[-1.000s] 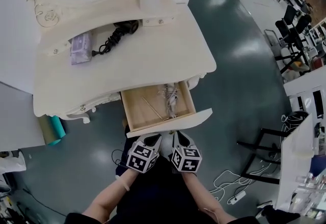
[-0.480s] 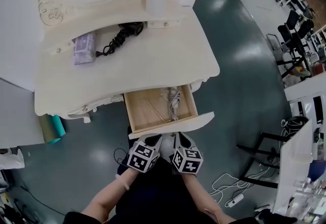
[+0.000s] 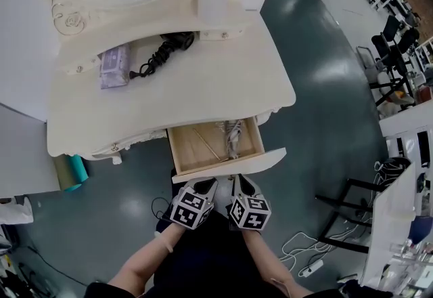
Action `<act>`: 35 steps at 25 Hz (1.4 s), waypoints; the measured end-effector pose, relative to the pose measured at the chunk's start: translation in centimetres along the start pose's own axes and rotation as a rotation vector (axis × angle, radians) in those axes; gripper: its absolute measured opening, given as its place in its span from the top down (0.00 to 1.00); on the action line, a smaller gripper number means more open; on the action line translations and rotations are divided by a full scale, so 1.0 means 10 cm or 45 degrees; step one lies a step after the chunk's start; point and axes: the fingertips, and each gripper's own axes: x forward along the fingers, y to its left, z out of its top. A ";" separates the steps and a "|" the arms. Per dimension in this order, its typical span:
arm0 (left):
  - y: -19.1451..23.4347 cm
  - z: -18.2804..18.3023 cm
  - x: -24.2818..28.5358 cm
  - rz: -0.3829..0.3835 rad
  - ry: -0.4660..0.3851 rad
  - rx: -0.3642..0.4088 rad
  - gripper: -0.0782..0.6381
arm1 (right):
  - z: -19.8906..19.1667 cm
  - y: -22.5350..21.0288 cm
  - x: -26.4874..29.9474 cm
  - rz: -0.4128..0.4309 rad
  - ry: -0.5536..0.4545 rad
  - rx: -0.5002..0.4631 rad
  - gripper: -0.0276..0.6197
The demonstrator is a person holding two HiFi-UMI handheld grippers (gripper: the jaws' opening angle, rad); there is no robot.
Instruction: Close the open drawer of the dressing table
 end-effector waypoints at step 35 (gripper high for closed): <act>0.76 0.64 0.16 0.038 -0.048 -0.077 0.87 | 0.61 0.19 0.70 0.002 -0.032 0.027 0.92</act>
